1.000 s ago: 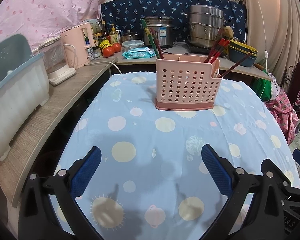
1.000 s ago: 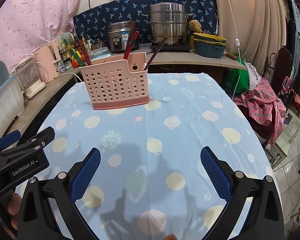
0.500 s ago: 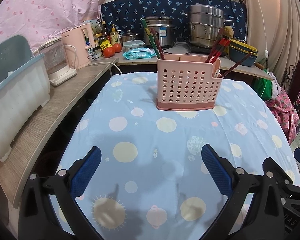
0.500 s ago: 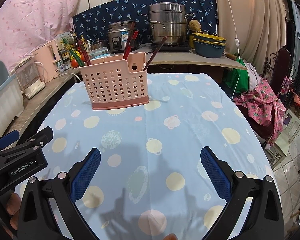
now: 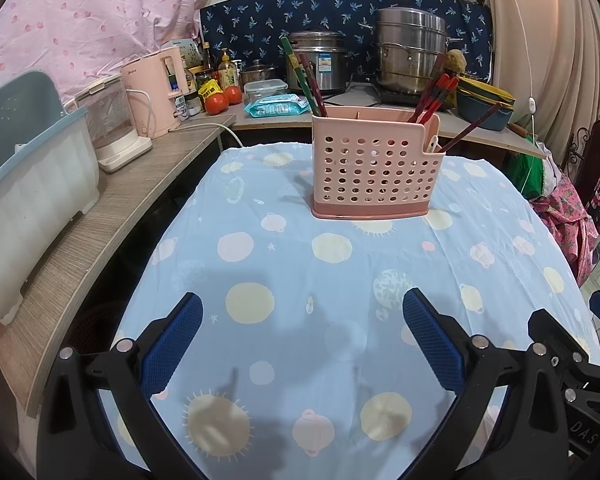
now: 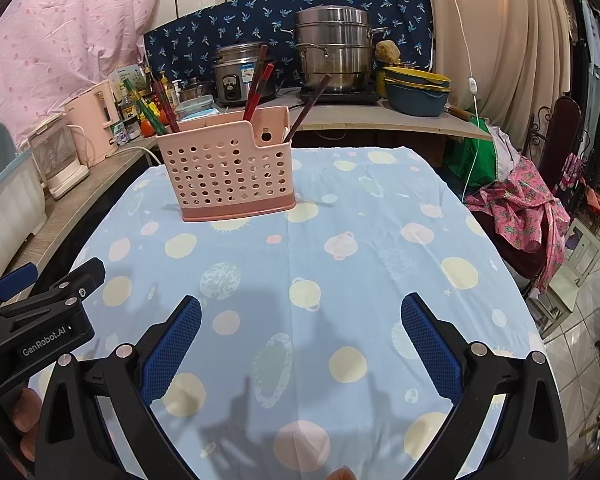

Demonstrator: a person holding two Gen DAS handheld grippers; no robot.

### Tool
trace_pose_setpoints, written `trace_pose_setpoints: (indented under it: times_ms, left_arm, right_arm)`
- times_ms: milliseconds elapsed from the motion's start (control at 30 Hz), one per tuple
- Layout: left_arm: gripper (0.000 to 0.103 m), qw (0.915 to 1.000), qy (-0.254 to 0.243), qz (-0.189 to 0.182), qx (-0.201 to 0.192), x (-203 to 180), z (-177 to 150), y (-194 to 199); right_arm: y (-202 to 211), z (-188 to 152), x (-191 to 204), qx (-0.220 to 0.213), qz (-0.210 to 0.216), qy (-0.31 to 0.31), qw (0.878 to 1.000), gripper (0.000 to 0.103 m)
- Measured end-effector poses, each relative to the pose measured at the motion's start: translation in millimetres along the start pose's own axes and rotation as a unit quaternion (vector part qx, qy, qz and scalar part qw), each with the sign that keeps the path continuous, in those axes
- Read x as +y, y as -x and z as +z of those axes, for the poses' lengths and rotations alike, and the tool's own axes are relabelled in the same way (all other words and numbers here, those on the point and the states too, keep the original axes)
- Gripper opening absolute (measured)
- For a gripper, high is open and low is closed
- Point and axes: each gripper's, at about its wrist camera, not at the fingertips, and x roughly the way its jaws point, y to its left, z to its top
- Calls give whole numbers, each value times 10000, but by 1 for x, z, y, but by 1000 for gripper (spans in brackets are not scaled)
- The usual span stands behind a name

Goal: Organize utensils

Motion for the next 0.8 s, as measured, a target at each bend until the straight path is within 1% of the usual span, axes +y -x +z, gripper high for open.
trace_pose_setpoints:
  times_ms: [467, 667, 800]
  left_arm:
    - [96, 10000, -14, 1, -8, -1, 0, 0]
    - [96, 10000, -12, 86, -12, 0, -1, -2]
    - [96, 10000, -67, 51, 4, 0, -2, -4]
  right_arm:
    - [0, 0, 0, -1, -9, 2, 10000, 97]
    - [0, 0, 0, -1, -7, 3, 10000, 97]
    - [0, 0, -3, 1, -37, -1, 10000, 97]
